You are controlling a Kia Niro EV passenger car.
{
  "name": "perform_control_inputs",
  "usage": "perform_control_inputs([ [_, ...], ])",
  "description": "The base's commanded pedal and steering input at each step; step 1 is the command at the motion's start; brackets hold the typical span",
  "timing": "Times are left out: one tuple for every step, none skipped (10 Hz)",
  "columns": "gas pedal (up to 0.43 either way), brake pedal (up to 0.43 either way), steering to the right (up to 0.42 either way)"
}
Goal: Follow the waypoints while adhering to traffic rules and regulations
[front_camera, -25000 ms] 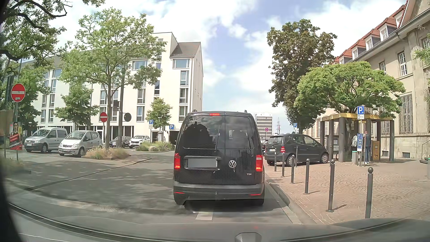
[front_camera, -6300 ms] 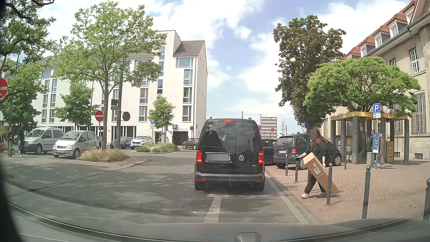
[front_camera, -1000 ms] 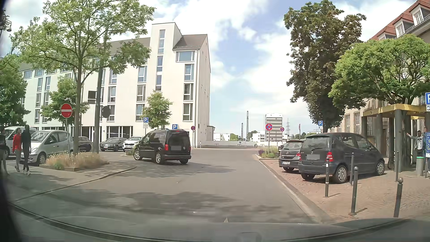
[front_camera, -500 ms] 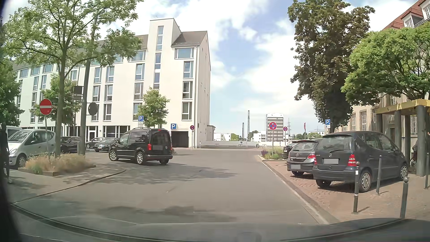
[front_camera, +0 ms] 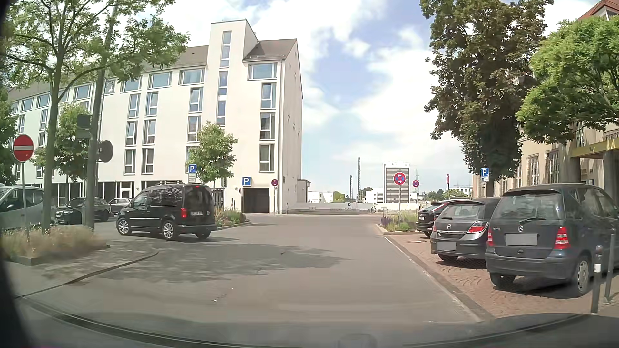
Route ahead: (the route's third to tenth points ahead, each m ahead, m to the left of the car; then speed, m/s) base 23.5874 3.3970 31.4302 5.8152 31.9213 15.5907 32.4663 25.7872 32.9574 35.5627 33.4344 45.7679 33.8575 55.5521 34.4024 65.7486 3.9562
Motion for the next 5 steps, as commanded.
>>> perform_control_inputs([
  [0.150,0.024,-0.001],
  [0.130,0.030,-0.001],
  [0.118,0.030,-0.001],
  [0.110,0.024,-0.001],
  [0.110,0.030,-0.001],
])
